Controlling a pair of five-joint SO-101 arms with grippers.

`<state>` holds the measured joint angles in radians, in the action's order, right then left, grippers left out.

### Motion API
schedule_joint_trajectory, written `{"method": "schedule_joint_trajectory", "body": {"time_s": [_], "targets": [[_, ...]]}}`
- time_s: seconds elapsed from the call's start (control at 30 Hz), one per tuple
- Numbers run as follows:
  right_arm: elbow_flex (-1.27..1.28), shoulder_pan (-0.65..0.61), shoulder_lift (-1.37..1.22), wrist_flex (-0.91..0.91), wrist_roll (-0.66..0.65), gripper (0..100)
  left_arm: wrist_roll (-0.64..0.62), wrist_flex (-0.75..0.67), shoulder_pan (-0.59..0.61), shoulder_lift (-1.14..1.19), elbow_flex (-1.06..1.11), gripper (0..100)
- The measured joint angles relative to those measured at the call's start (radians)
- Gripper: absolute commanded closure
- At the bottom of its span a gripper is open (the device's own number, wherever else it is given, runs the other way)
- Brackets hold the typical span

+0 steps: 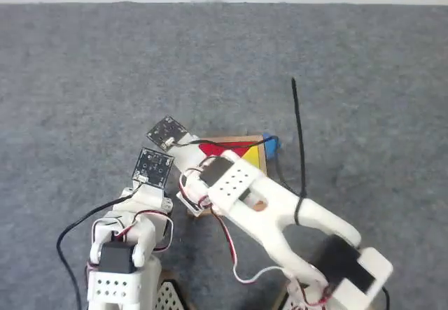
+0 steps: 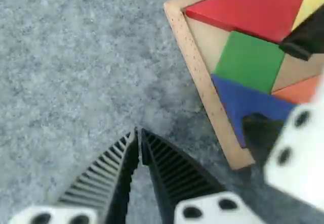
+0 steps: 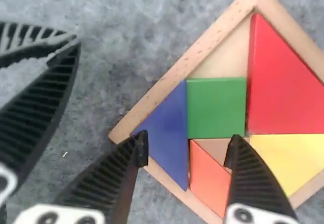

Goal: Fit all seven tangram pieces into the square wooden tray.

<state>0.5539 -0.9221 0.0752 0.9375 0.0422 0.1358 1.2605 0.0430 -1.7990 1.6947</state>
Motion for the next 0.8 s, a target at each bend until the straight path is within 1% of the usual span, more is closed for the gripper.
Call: {"method": "schedule_joint_trajectory", "body": {"time_s": [0.13, 0.27, 0.3, 0.37, 0.47, 0.57, 0.67, 0.8], "targets": [[0.006, 0.012, 0.078, 0.008, -0.005, 76.8, 0.000, 0.000, 0.000, 0.000, 0.000, 99], [0.057, 0.137, 0.187, 0.025, -0.006, 86.4, 0.000, 0.000, 0.000, 0.000, 0.000, 99], [0.084, 0.175, 0.210, 0.015, -0.006, 88.0, 0.000, 0.000, 0.000, 0.000, 0.000, 99], [0.147, 0.210, 0.233, -0.023, -0.008, 90.4, 0.000, 0.000, 0.000, 0.000, 0.000, 99], [0.241, 0.204, 0.238, -0.094, -0.044, 91.8, 0.000, 0.000, 0.000, 0.000, 0.000, 99], [0.295, 0.163, 0.239, -0.153, -0.081, 91.7, 0.000, 0.000, 0.000, 0.000, 0.000, 99], [0.301, 0.130, 0.241, -0.172, -0.094, 91.6, 0.000, 0.000, 0.000, 0.000, 0.000, 99], [0.301, 0.124, 0.241, -0.181, -0.100, 91.6, 0.000, 0.000, 0.000, 0.000, 0.000, 99]]}}
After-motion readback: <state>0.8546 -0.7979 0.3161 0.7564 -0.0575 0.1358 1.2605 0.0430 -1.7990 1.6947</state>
